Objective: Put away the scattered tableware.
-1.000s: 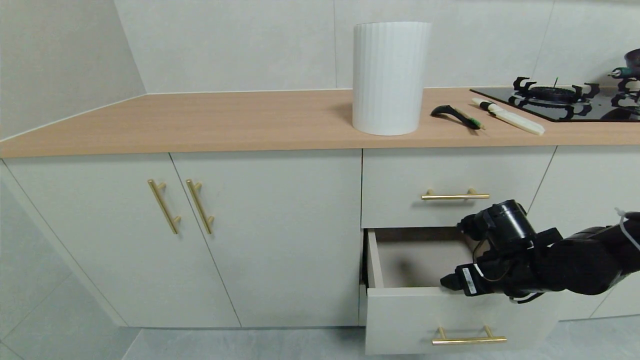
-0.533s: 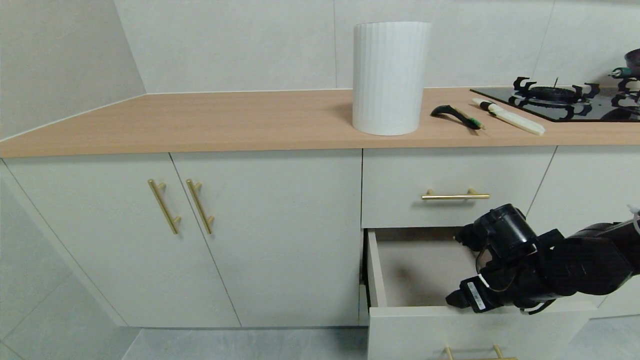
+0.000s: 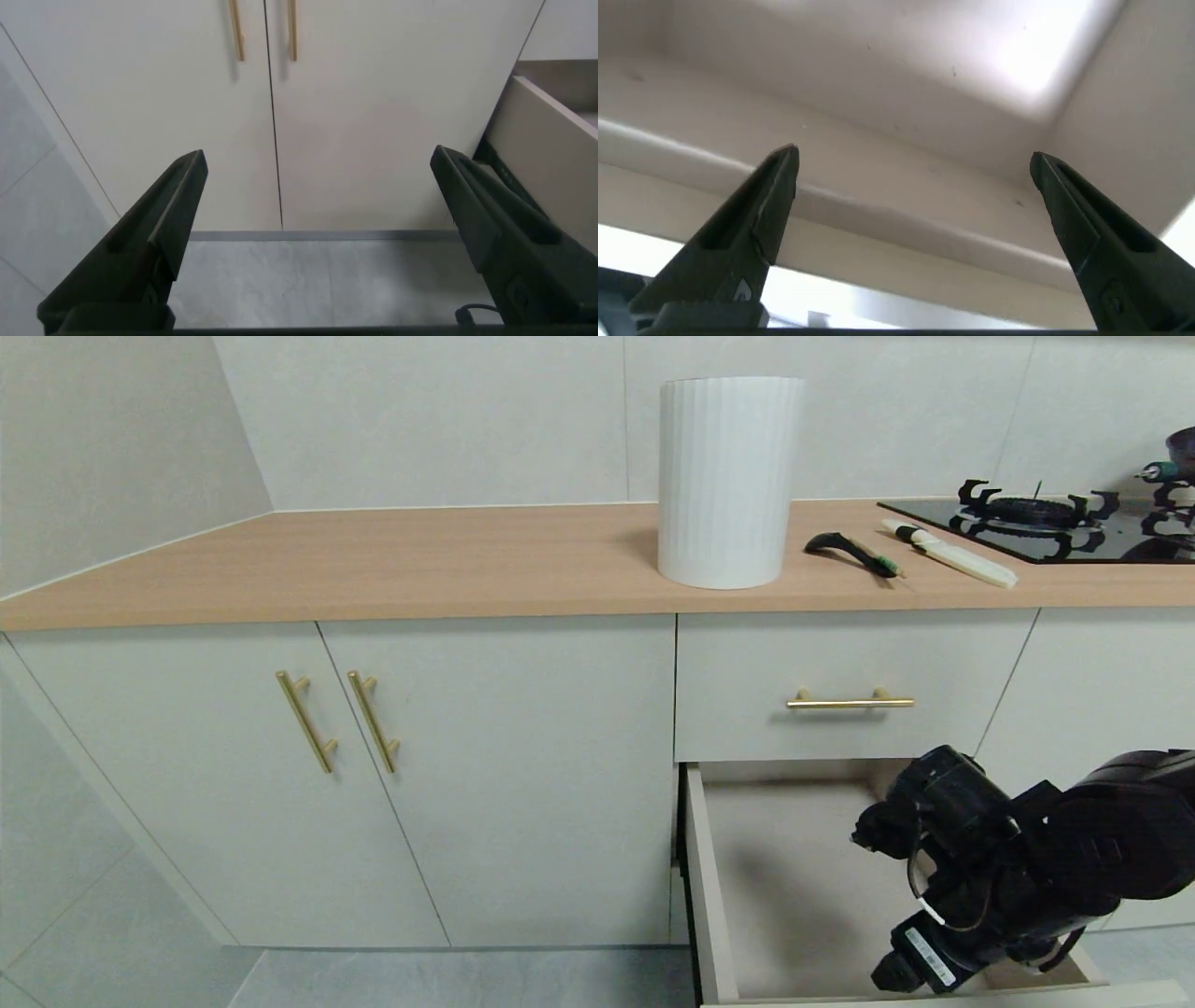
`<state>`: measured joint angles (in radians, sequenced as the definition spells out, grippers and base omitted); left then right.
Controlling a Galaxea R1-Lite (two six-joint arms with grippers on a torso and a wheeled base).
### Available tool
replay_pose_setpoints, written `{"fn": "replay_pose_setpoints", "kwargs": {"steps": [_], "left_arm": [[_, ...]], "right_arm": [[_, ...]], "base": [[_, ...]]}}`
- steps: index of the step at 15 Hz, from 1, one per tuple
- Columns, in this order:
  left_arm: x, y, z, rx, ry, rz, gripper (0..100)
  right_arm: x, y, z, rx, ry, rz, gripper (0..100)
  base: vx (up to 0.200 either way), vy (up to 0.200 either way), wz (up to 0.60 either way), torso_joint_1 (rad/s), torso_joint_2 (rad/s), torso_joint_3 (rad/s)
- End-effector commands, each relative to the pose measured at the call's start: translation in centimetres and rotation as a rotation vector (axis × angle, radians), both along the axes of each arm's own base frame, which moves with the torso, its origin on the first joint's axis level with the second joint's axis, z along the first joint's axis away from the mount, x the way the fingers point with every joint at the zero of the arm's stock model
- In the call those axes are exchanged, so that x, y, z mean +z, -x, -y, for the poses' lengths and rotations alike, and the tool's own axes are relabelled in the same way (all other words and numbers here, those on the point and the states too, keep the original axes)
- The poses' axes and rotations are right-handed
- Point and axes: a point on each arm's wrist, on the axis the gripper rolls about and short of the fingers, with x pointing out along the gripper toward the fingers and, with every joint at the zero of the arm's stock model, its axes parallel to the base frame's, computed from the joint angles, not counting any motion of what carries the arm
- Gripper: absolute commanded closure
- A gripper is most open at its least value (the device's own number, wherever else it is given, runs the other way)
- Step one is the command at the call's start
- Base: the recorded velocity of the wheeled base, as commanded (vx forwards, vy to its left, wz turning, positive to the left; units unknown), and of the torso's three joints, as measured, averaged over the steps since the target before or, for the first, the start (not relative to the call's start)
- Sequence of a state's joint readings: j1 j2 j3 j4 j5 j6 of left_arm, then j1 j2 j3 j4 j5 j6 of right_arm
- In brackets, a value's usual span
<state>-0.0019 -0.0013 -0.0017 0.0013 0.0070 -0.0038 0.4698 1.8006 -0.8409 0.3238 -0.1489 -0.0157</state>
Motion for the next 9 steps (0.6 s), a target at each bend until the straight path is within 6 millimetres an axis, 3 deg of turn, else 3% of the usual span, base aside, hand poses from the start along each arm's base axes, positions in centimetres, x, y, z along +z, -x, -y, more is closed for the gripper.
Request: {"fn": "replay_pose_setpoints", "kwargs": {"steps": [1,9], "left_arm": [[0.0,0.0,0.0,0.001,0.001,-0.002,0],[0.0,0.0,0.0,0.001,0.001,-0.002,0]], "right_arm": [[0.6,1.0,0.1,0.046,0.026,-0.029,0],[0.8,2.1,0.0,0.109,0.074,-0.095,0]], "base": [[0.0,0.0,0.0,0.0,0.0,0.0],[0.0,0.0,0.0,0.0,0.0,0.0]]}}
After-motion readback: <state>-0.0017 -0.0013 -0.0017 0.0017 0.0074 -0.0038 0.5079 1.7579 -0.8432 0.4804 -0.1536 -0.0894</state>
